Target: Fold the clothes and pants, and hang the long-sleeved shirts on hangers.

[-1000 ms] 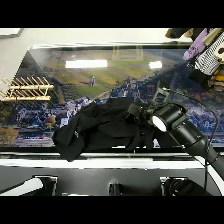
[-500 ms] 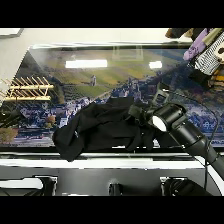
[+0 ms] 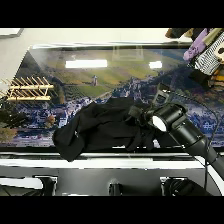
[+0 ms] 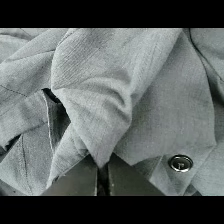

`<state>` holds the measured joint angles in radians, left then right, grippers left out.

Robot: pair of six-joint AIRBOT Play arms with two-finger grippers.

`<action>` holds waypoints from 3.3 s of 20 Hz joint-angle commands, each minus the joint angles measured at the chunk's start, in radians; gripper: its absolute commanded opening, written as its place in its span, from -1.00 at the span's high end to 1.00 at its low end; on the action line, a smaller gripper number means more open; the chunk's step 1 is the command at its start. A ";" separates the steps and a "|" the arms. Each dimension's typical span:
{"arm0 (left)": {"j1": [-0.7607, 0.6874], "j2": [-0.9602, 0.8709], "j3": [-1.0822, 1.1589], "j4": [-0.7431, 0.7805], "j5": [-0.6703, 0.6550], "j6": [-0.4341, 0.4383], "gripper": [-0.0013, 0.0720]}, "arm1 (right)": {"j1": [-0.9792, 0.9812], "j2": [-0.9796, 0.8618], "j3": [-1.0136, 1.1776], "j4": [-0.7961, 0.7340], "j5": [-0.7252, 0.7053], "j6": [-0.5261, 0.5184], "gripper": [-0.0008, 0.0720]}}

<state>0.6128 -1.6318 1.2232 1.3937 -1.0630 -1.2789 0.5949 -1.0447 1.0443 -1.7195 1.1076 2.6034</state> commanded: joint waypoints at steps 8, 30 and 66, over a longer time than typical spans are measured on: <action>-0.024 -0.021 0.001 0.002 0.003 0.001 0.15 | 0.001 0.001 0.000 -0.001 0.002 0.000 0.89; -0.179 0.185 0.443 -0.101 -0.106 0.001 0.91 | 0.001 0.002 0.000 -0.027 0.080 0.000 0.89; -0.821 1.440 -0.542 -0.546 -0.377 0.083 0.91 | -0.486 -0.059 0.000 0.227 -0.084 -0.087 0.89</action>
<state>-0.2028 -0.1711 0.6979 0.8787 -1.4265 -1.2148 0.1104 -1.1038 1.0443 -1.5162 1.0283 2.5332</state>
